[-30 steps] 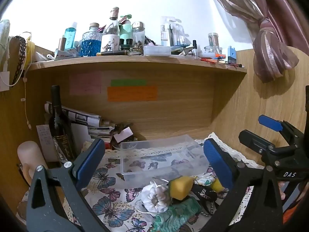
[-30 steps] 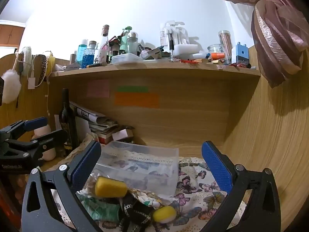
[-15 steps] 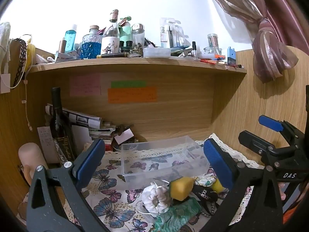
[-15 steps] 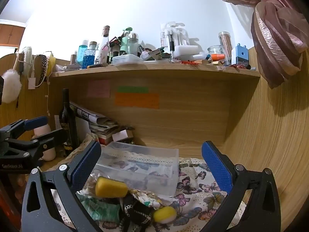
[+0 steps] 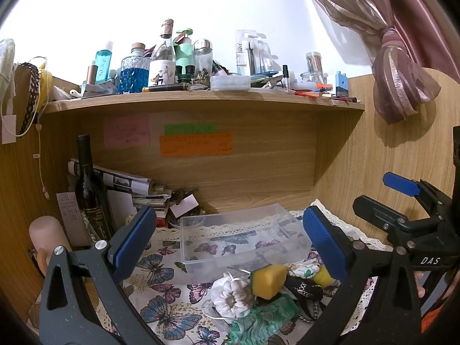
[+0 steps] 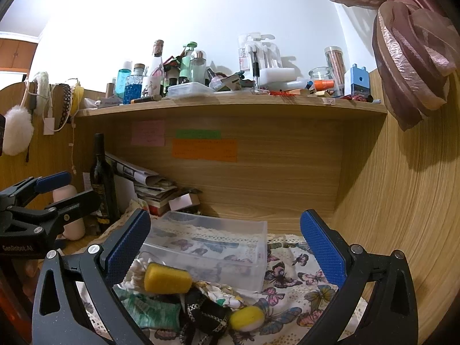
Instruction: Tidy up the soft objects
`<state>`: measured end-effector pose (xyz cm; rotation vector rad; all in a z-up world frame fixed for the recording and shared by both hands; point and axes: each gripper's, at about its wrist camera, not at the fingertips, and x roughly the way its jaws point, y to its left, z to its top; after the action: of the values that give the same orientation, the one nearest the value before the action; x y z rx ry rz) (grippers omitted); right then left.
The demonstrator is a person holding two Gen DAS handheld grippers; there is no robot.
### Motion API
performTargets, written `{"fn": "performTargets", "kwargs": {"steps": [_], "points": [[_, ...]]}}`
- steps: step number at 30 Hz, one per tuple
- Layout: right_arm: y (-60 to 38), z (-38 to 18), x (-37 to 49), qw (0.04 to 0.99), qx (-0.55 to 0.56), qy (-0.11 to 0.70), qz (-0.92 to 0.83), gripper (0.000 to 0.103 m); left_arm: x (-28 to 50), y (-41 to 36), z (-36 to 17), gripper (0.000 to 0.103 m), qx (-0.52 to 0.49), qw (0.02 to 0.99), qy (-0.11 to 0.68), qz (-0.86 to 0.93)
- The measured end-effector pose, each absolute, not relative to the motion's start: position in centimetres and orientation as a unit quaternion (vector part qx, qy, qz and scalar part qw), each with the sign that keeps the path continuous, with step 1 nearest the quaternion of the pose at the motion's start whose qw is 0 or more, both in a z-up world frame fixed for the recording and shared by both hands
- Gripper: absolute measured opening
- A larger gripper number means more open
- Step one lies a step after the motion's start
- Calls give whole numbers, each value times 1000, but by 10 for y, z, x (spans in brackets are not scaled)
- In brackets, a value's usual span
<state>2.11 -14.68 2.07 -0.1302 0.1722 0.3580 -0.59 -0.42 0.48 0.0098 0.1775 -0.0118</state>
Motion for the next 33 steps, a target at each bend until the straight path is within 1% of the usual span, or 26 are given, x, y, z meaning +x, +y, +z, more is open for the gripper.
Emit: {"fn": "performTargets", "kwargs": {"steps": [33], "points": [[-145,23,17,978,-61,80,182,103,-6,-5,5,103,5,996,88,-6]]}}
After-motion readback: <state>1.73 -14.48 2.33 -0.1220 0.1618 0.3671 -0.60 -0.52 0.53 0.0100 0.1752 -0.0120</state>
